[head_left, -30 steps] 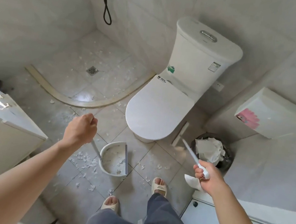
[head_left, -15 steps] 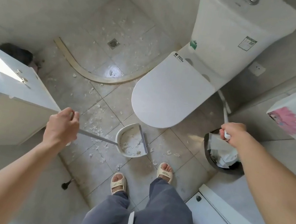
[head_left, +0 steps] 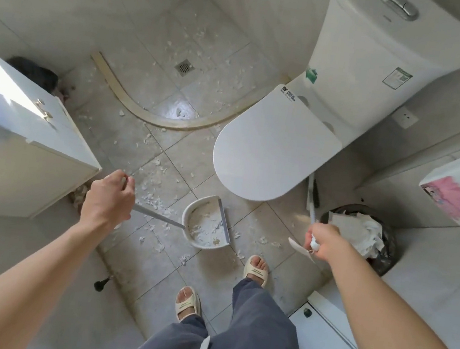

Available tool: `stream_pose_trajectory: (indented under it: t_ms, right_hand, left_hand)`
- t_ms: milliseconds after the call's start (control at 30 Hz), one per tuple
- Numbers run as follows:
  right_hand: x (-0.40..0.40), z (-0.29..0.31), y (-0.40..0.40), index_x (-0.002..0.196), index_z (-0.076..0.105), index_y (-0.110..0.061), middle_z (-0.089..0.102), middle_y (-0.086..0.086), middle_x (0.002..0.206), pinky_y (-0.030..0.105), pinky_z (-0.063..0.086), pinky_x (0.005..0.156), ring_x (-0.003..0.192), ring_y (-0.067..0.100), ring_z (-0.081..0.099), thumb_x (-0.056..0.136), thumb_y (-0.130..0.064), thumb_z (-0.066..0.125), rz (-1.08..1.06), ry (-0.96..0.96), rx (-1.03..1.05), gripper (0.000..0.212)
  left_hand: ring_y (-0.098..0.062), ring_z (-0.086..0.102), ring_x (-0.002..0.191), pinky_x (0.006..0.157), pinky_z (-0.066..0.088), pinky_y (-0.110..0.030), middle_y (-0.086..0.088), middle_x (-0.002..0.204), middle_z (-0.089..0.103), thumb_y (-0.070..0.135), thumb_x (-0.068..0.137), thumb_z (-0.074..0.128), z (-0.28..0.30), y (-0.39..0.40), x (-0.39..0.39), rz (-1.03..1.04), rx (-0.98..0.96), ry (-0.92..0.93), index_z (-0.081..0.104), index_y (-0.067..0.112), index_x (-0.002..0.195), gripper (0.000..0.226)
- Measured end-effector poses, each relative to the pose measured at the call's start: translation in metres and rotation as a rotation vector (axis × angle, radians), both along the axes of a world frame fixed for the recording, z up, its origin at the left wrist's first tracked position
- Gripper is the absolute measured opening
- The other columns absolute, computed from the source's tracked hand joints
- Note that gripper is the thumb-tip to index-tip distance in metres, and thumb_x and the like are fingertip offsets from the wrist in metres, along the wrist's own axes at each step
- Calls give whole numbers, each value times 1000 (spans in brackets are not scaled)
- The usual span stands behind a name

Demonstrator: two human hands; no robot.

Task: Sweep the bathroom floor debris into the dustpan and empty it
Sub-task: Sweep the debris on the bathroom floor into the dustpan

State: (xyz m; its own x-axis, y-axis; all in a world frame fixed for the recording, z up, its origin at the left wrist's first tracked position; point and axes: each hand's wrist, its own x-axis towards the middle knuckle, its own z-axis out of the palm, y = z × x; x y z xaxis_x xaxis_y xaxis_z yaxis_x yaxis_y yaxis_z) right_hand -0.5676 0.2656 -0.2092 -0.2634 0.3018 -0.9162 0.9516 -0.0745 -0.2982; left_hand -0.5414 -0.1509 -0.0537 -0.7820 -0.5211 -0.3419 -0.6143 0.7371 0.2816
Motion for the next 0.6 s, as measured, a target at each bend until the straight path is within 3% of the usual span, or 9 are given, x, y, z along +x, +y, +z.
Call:
stream_pose_trajectory:
  t_ms: [233, 467, 600]
  right_hand:
    - [63, 5, -57, 122, 50, 1, 50, 16, 96, 17, 35, 32, 54, 13, 42, 93, 3, 40, 38, -82, -20, 30]
    - [128, 32, -95, 109, 53, 4, 49, 13, 76, 15, 34, 33, 33, 10, 41, 90, 8, 37, 96, -110, -11, 25]
    - [177, 46, -115, 101, 55, 8, 51, 13, 71, 16, 34, 34, 32, 10, 42, 88, 11, 42, 187, -134, 5, 19]
  left_hand:
    - [-22, 65, 43, 58, 56, -37, -9, 69, 63, 31, 98, 43, 7, -30, 32, 5, 48, 48, 52, 12, 74, 31]
    - [-24, 65, 47, 65, 56, -40, -10, 63, 64, 33, 96, 40, 10, -72, 76, -14, 63, 87, 52, 14, 73, 32]
    - [-25, 65, 48, 62, 56, -39, -9, 63, 63, 33, 97, 40, 11, -94, 102, -52, 83, 119, 49, 13, 70, 34]
